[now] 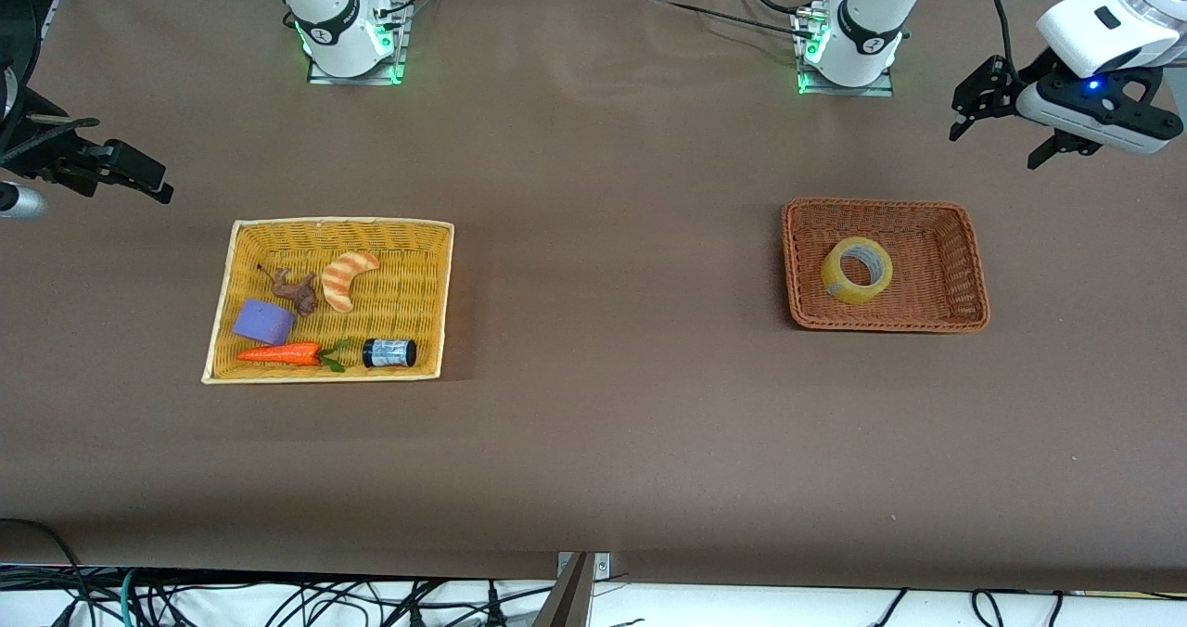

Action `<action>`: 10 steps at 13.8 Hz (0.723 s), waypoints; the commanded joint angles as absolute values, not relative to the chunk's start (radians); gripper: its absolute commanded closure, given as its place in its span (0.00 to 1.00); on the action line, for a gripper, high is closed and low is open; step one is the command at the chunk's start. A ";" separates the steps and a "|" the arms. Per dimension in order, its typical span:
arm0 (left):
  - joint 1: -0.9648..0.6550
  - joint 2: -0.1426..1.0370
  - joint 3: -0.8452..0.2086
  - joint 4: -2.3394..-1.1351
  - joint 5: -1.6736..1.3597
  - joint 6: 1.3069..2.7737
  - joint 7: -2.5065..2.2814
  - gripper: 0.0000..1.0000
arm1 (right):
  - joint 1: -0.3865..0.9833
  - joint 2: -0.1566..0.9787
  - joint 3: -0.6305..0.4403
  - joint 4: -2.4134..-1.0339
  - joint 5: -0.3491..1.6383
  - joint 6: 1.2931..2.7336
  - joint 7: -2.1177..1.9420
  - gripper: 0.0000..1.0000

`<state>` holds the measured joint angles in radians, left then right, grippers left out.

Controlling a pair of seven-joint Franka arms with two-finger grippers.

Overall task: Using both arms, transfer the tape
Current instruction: 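Release the tape in the basket and raise the left gripper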

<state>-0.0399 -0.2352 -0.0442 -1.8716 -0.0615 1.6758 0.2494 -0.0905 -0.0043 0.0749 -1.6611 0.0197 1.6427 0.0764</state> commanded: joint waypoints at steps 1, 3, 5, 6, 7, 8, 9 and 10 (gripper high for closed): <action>-0.046 -0.138 -0.035 -1.751 -0.028 1.585 0.155 0.00 | -0.097 0.006 0.078 -1.635 0.008 1.626 0.066 0.00; -0.040 -0.115 -0.015 -1.746 -0.028 1.578 0.100 0.00 | -0.097 0.006 0.078 -1.635 0.008 1.626 0.066 0.00; -0.029 -0.115 -0.017 -1.747 -0.029 1.553 0.095 0.00 | -0.097 0.006 0.078 -1.635 0.008 1.626 0.066 0.00; -0.029 -0.115 -0.018 -1.747 -0.028 1.543 0.092 0.00 | -0.097 0.006 0.078 -1.635 0.008 1.626 0.066 0.00; -0.028 -0.114 -0.017 -1.747 -0.028 1.543 0.092 0.00 | -0.097 0.006 0.078 -1.635 0.008 1.626 0.066 0.00; -0.029 -0.114 -0.017 -1.749 -0.028 1.543 0.092 0.00 | -0.097 0.006 0.078 -1.635 0.008 1.626 0.066 0.00; -0.028 -0.114 -0.017 -1.749 -0.028 1.543 0.092 0.00 | -0.097 0.006 0.078 -1.635 0.008 1.626 0.066 0.00; -0.028 -0.114 -0.017 -1.749 -0.028 1.543 0.092 0.00 | -0.097 0.006 0.078 -1.635 0.008 1.626 0.066 0.00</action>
<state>-0.0278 -0.1221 -0.0128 -1.7787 -0.0573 1.5692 0.1044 -0.0906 -0.0041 0.0747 -1.6610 0.0196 1.6427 0.0764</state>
